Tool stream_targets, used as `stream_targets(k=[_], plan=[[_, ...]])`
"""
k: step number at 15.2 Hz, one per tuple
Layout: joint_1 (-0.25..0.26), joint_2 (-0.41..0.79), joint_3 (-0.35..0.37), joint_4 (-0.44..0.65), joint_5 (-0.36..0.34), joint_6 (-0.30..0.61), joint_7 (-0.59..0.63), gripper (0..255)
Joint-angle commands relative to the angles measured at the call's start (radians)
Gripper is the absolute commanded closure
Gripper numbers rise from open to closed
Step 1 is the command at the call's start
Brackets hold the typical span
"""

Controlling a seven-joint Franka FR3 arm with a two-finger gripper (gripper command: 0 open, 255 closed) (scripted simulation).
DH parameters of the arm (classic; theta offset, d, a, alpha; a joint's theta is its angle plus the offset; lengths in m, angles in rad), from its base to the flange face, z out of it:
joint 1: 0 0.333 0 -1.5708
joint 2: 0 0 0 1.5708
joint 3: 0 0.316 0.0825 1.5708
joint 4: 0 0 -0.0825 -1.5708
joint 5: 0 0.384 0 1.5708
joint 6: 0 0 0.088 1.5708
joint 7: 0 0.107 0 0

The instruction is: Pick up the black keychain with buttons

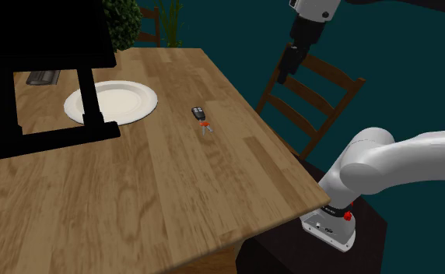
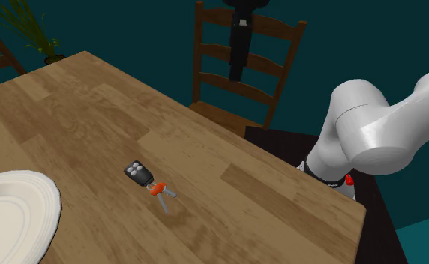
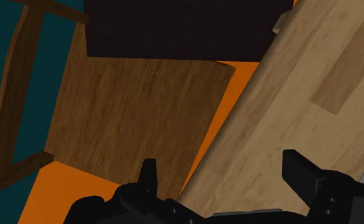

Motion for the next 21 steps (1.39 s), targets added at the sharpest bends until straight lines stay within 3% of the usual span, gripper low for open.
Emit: stream_targets(k=[1, 12, 17, 21], plan=[[0.0, 0.0, 0.0, 0.0, 0.0, 0.0, 0.0, 0], [-0.007, 0.227, 0.258, 0.057, 0.127, 0.185, 0.391, 0], [-0.029, 0.386, 0.37, 0.145, 0.127, 0.263, 0.574, 0], [-0.05, 0.535, 0.455, 0.243, 0.088, 0.313, 0.73, 0]])
